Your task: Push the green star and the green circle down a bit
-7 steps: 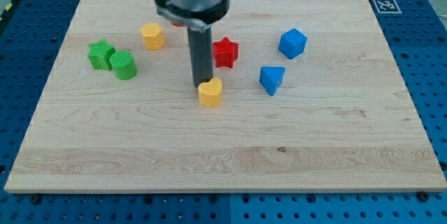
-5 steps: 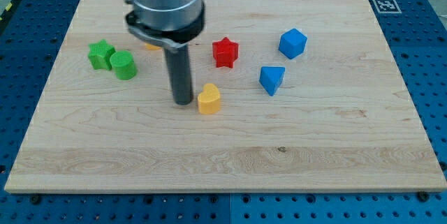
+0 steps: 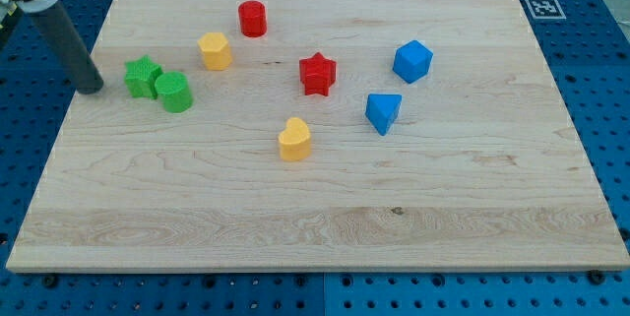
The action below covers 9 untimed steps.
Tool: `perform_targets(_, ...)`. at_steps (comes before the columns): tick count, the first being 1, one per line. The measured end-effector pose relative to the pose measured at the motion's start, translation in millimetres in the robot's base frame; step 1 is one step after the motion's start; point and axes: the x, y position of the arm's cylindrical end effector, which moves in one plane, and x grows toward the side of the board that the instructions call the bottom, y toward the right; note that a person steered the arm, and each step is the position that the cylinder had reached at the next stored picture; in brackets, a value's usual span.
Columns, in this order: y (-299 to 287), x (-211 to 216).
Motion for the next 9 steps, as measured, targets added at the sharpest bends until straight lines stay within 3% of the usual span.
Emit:
perform_targets(2, 0, -41)
perform_targets(9, 100, 3)
